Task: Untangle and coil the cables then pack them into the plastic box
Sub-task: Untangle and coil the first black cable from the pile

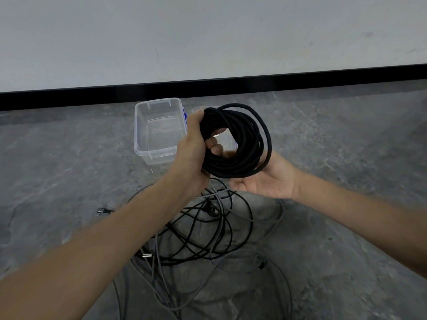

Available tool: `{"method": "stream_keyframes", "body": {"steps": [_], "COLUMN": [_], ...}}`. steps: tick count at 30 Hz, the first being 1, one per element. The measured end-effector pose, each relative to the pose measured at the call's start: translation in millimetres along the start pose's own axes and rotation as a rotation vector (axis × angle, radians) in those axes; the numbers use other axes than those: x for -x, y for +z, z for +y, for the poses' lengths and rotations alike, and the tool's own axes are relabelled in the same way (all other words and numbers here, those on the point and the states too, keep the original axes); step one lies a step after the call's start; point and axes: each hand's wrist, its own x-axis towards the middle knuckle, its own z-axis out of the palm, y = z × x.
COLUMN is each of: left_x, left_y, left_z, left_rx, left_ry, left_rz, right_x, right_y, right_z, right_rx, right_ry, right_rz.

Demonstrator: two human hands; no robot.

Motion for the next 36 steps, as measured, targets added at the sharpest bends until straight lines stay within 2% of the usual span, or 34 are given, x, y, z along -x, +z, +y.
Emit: {"method": "stream_keyframes", "body": {"steps": [4, 7, 10, 13, 16, 20, 25, 29, 36], "left_x": [0, 0, -1, -2, -6, -8, -8, -9, -14], "left_y": [-2, -3, -7, -12, -19, -23, -24, -32, -39], "left_z": [-1, -4, -9, -11, -12, -14, -9, -6, 3], "left_rx": [0.005, -0.036, -0.083, -0.116, -0.106, -0.109, -0.062, -0.119, -0.164], "left_ry": [-0.010, -0.014, 0.003, -0.005, 0.004, 0.017, 0.031, 0.037, 0.076], "left_rz": [-0.004, 0.018, 0.058, 0.177, 0.277, 0.335, 0.332, 0.345, 0.361], "right_x": [3, 5, 2, 3, 10, 11, 15, 19, 22], "right_y": [-10, -14, -17, -14, -1, 13, 30, 38, 32], "right_z": [2, 0, -7, -11, -7, -3, 0, -5, -1], "right_rx": [-0.171, -0.207, -0.079, 0.113, 0.520, 0.812, 1.119, 1.104, 1.221], "right_ry": [-0.064, -0.156, -0.220, -0.401, -0.626, -0.786, -0.761, -0.771, -0.698], "right_rz": [0.036, 0.160, 0.312, 0.567, 0.699, 0.608, 0.415, 0.343, 0.402]}}
